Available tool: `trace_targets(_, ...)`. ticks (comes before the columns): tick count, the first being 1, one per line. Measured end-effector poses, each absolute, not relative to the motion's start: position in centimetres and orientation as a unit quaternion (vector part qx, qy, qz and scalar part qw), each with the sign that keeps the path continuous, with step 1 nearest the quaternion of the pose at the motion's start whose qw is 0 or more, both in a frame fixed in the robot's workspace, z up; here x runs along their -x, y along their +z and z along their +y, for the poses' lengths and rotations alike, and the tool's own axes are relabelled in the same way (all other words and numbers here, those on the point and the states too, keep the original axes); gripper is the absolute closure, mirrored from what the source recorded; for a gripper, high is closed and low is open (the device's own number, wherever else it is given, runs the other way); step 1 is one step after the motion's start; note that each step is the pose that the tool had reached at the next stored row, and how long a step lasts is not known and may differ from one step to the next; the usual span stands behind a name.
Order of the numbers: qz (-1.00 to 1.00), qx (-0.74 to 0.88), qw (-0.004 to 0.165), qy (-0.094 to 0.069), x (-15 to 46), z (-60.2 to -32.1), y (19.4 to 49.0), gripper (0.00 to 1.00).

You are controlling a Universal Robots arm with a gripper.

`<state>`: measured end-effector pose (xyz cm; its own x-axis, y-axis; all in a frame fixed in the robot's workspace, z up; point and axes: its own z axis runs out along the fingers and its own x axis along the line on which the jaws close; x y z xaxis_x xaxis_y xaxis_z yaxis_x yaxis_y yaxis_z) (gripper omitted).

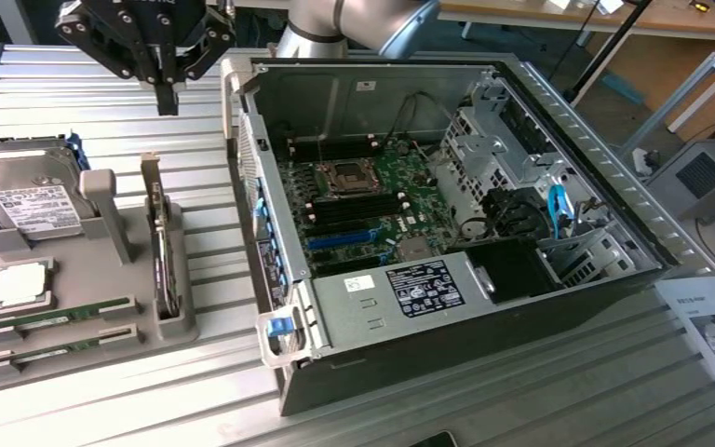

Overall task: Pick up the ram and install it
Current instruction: 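Reach for the ram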

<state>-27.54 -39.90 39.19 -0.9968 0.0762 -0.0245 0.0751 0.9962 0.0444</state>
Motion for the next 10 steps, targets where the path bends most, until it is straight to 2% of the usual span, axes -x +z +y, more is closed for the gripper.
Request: trace_targets(10,0.999,-0.038,0.013,0.022,30.5,-39.9,39.2,0.89)
